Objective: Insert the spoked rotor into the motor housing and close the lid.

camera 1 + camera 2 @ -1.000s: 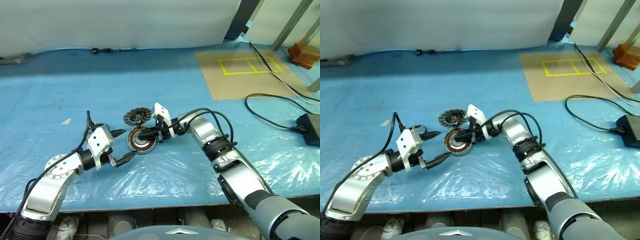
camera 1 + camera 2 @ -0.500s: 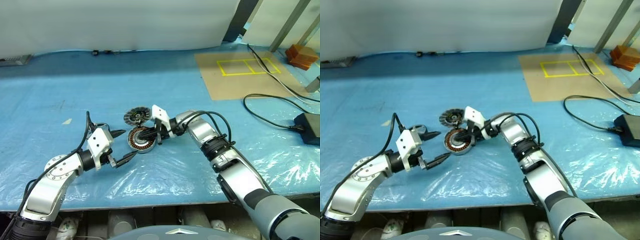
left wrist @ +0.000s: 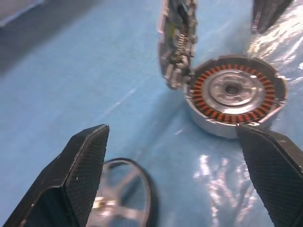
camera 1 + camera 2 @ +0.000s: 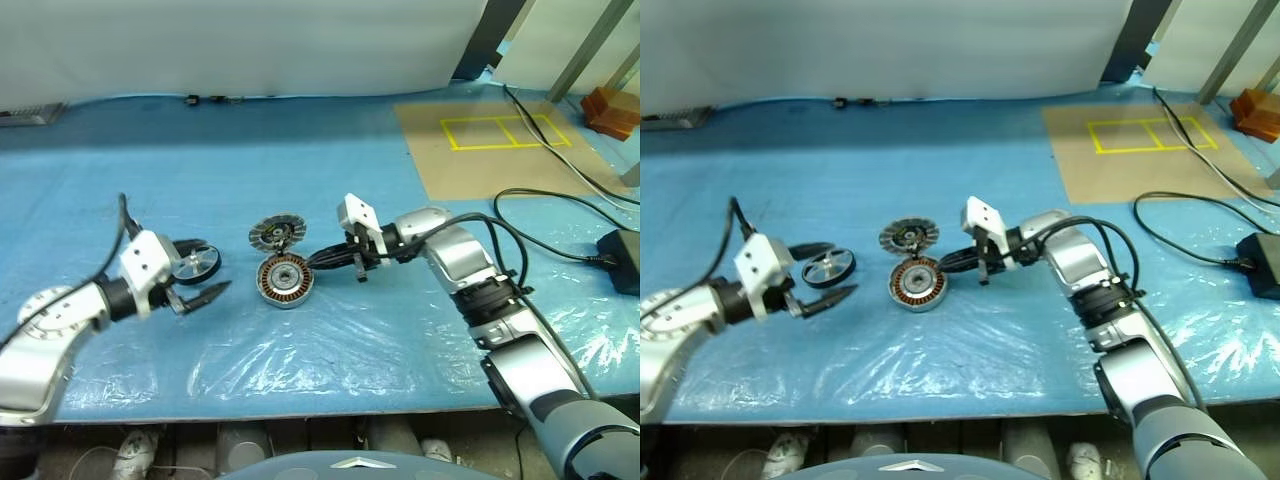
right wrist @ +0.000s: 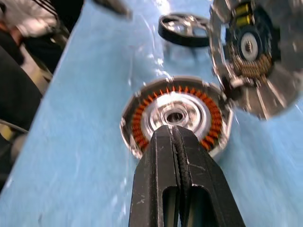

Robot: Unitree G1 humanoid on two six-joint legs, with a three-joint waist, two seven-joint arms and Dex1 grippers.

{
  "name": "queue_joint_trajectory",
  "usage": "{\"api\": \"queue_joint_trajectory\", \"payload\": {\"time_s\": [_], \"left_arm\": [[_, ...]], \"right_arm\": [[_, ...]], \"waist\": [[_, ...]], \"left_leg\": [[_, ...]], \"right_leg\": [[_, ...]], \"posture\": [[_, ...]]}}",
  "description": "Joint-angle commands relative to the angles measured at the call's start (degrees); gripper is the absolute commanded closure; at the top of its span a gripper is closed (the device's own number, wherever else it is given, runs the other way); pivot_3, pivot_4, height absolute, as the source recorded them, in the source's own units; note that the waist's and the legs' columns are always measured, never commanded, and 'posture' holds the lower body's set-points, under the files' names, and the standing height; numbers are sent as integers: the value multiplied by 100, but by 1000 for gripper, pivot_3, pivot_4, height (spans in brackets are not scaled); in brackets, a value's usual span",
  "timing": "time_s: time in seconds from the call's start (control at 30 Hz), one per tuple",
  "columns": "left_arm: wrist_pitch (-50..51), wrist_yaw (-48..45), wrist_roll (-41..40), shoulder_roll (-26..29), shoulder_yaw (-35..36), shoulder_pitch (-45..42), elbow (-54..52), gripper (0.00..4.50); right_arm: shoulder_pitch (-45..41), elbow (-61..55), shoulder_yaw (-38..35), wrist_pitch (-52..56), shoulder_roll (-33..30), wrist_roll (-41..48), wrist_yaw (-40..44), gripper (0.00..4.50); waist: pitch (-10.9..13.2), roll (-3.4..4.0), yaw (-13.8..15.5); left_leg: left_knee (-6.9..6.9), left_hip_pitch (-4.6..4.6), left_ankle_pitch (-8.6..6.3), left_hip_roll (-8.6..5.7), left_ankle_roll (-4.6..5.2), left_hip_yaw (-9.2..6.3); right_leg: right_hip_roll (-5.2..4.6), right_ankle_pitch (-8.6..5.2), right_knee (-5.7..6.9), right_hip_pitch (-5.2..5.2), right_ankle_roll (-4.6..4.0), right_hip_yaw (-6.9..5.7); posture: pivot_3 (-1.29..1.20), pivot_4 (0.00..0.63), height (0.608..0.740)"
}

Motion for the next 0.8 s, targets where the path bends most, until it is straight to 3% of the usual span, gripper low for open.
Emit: {"api": "queue_joint_trajectory", "payload": {"time_s": [0.03,0.17,0.37,0.53,0.8], "left_arm": [[451,-266,-189,492,164,-599,316,0],[566,-938,162,996,-524,-1675,1381,0],[181,-1876,1181,1273,-1834,-2995,2796,0],[-182,-2395,1753,1024,-2510,-3735,3675,0],[-1541,-2629,2385,783,-2797,-4207,4616,0]], "right_arm": [[173,-448,-68,18,-199,72,-38,4483],[532,-749,-50,222,-360,112,-161,4483],[695,-915,-134,491,-273,175,-548,4483],[986,-1091,-196,543,-372,131,-870,4483],[1239,-1309,-191,603,-477,154,-1151,4483]], "waist": [[0,-3,-4],[0,-3,-11],[0,-3,-8],[0,-4,28],[0,-5,88]], "left_leg": [[3,1,0,1,0,-1],[11,3,0,-3,-1,-1],[11,1,2,-4,-2,-1],[10,-4,2,-5,-2,-3],[12,-4,2,-7,-4,-6]], "right_leg": [[1,0,5,-1,0,0],[1,0,9,0,0,5],[1,1,10,-1,1,5],[0,9,8,0,16,3],[-1,11,13,2,18,5]], "posture": [[0,150,740],[0,150,740],[0,150,740],[0,150,740],[0,150,740]]}}
